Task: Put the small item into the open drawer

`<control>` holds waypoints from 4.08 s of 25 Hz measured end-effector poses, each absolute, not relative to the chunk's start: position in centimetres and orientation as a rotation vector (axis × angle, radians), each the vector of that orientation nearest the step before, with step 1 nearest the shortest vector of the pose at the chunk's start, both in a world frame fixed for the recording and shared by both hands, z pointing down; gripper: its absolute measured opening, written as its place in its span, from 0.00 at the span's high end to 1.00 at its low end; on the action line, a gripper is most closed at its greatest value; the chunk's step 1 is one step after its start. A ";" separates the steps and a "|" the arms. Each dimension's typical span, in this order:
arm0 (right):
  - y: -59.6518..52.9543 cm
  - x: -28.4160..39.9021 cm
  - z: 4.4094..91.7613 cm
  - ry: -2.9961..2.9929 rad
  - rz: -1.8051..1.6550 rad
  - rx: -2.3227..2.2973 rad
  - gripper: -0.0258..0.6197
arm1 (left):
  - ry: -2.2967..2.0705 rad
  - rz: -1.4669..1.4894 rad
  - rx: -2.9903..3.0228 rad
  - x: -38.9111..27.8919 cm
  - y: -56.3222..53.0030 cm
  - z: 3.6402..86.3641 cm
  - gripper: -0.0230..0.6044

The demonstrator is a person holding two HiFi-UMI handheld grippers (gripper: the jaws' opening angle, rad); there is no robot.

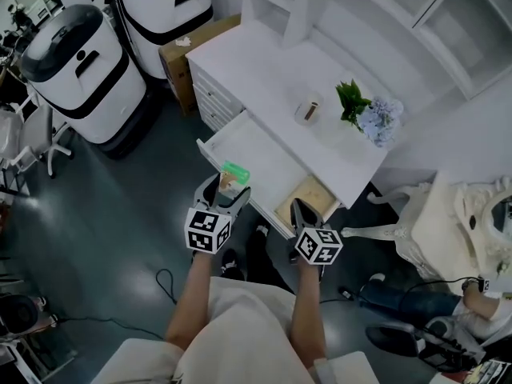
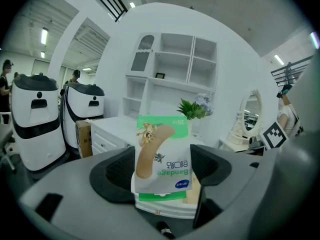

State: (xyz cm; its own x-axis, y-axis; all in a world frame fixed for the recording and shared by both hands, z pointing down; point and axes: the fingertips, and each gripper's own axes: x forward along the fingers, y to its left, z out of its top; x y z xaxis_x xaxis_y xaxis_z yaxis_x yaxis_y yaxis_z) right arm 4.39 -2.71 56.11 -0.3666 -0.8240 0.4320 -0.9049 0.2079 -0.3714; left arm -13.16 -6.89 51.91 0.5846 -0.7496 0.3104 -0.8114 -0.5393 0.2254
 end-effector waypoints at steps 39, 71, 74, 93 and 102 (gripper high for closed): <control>-12.6 11.5 65.3 -2.188 0.931 1.462 0.92 | -0.495 1.012 2.699 1.4 -19.7 68.2 0.39; -12.4 14.2 68.8 -2.122 1.016 1.425 0.92 | -0.275 1.279 2.529 5.1 -17.7 79.1 0.39; -12.6 14.3 69.0 -2.122 1.020 1.425 0.92 | -0.299 1.274 2.506 5.1 -17.9 79.6 0.39; -13.2 13.9 69.9 -2.118 1.014 1.357 0.92 | -0.426 1.284 2.356 5.2 -18.8 82.5 0.39; -12.3 14.3 70.2 -2.088 1.003 1.341 0.92 | -0.468 1.286 2.302 6.0 -19.9 84.0 0.39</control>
